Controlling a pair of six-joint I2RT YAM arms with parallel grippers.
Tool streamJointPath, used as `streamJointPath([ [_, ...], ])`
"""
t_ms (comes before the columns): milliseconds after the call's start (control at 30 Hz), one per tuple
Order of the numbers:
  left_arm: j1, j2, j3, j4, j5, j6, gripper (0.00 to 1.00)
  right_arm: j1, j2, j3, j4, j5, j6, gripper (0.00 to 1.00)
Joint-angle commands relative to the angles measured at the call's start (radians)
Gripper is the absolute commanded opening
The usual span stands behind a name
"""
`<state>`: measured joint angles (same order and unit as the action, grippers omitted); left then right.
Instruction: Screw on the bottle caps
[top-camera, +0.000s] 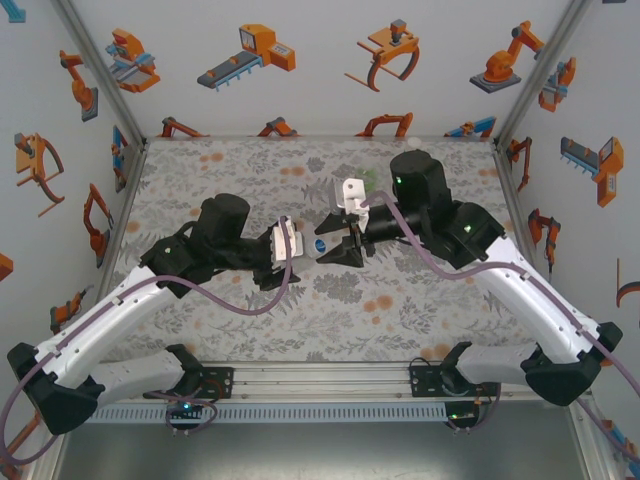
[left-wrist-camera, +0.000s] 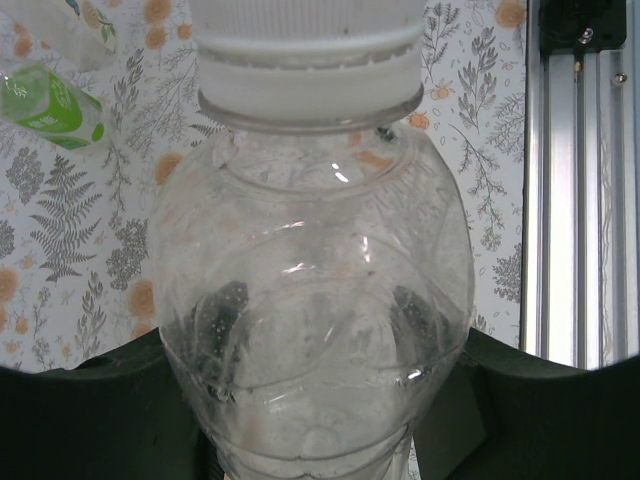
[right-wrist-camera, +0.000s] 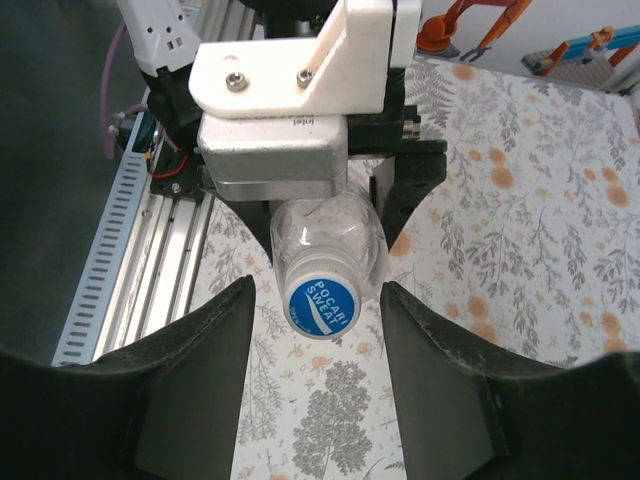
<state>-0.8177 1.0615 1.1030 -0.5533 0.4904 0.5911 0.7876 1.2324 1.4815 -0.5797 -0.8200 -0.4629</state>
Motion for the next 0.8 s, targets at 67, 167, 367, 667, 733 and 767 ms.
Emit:
streamJointPath([
  [67,-0.006,-0.019,0.003,0.007,0.02,0.008,0.01,-0.002,0.006,0.002,0.048,-0.018,-0.011,0.46],
  [167,-0.006,-0.021,0.003,0.006,0.019,0.008,0.01,-0.003,0.009,-0.005,0.044,-0.007,-0.012,0.46],
  [367,-0.006,-0.024,0.0,0.006,0.016,0.008,0.01,-0.003,0.012,-0.006,0.038,-0.002,-0.011,0.44],
  [667,-0.006,-0.023,0.003,0.006,0.002,0.01,0.01,-0.002,0.014,-0.012,0.012,-0.013,-0.011,0.43],
  [733,-0.006,-0.022,0.004,0.006,0.001,0.01,0.01,-0.004,0.013,-0.014,0.01,-0.011,-0.01,0.42],
  [767,-0.006,-0.022,0.004,0.006,0.002,0.011,0.01,-0.002,0.012,-0.014,0.009,-0.009,-0.01,0.4],
])
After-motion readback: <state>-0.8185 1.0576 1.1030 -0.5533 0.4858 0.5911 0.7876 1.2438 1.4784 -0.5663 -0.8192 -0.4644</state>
